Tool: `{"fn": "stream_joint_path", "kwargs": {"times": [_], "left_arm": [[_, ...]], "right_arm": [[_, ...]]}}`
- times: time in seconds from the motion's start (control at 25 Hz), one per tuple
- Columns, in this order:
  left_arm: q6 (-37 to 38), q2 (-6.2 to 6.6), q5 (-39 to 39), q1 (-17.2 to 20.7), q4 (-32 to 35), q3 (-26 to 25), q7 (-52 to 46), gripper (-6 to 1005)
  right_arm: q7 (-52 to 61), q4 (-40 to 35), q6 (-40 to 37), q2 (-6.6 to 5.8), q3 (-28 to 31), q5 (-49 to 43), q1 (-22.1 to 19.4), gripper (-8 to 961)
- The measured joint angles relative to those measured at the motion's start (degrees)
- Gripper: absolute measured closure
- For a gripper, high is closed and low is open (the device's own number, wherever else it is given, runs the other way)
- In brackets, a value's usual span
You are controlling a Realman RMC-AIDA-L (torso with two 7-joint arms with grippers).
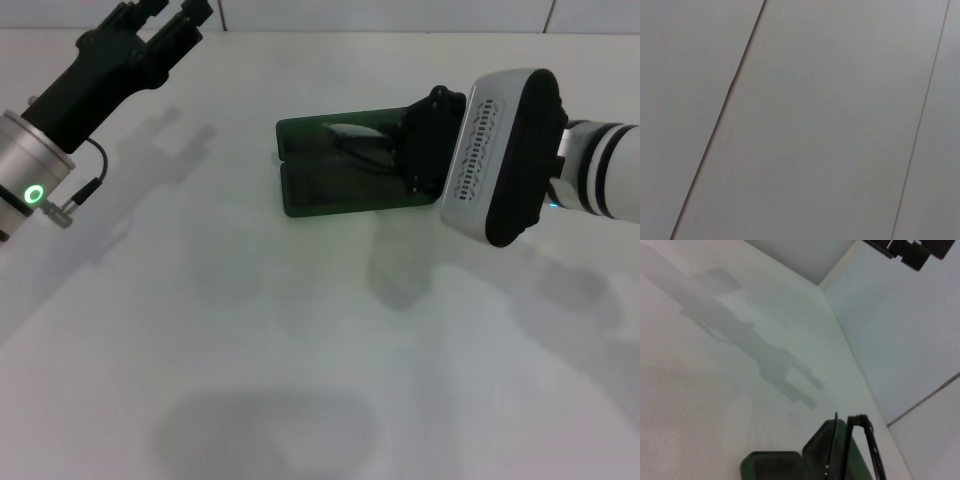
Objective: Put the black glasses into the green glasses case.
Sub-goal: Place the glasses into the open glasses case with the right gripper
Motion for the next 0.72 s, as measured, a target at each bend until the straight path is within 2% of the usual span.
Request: {"fn": "stream_joint_path", "kwargs": {"times": [0.2,0.48,0.72], "left_arm": [[-0.72,-0.02,-0.04,-0.98,-0.12,0.16,-0.57,275],[-1.38,-0.08,-0.09,-1.8,-0.42,0.31,-0.76,275],[-1.43,-0.09,-0.05,-2.58,-0.84,0.35,-0.69,275]], "right_arm": [[-0.13,2.08,4.69,0.0,-2.61,-2.03,0.05,837],[-0.14,7.59,13.73,0.01,-8.78,-3.01,2.13,837],[-0.13,10.17,17.01,0.0,-10.51,-2.91,3.81,836]]}}
